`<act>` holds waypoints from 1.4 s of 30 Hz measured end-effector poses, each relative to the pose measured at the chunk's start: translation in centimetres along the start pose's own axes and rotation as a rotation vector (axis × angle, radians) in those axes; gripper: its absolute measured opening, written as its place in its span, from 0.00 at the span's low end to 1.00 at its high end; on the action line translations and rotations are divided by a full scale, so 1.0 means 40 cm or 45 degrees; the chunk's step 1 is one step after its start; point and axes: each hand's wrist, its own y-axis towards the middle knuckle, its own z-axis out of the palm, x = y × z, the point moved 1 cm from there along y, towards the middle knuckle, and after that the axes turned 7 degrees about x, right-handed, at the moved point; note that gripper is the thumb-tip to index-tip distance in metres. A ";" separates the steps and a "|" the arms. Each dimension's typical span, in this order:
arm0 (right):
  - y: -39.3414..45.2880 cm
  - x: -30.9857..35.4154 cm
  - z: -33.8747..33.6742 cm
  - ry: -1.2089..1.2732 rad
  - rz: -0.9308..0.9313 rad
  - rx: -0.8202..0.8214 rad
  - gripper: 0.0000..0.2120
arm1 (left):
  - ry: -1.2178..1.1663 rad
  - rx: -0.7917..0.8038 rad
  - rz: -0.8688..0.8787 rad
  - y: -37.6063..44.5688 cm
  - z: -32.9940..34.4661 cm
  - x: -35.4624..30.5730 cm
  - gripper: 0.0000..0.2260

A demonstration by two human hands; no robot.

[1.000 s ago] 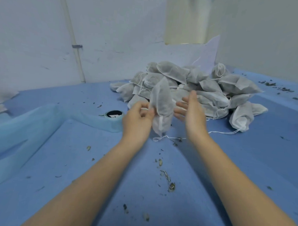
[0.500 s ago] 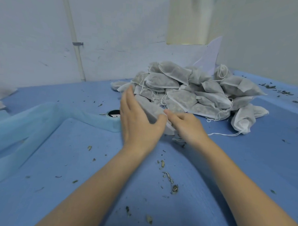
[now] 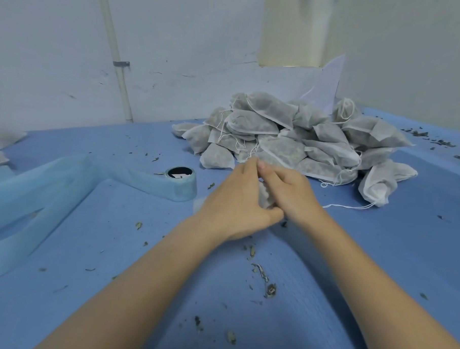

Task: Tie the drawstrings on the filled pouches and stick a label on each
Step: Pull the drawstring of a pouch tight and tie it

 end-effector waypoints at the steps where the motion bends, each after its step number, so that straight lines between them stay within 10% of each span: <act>1: 0.000 -0.001 0.002 -0.003 -0.012 -0.002 0.18 | -0.089 0.021 -0.032 0.000 -0.001 0.002 0.30; 16: 0.007 -0.012 -0.013 -0.118 0.074 -0.177 0.25 | 0.316 -0.072 -0.044 -0.015 -0.024 0.047 0.13; 22: 0.002 0.018 0.001 1.017 0.381 0.022 0.25 | -0.673 -0.189 -0.133 -0.013 -0.036 0.053 0.06; 28: -0.014 0.031 0.029 1.719 0.361 0.197 0.08 | -0.834 -0.325 -0.218 -0.013 -0.021 0.080 0.06; 42: -0.023 0.037 0.047 0.257 0.070 0.213 0.23 | -0.696 -0.468 -0.266 -0.032 -0.003 0.078 0.05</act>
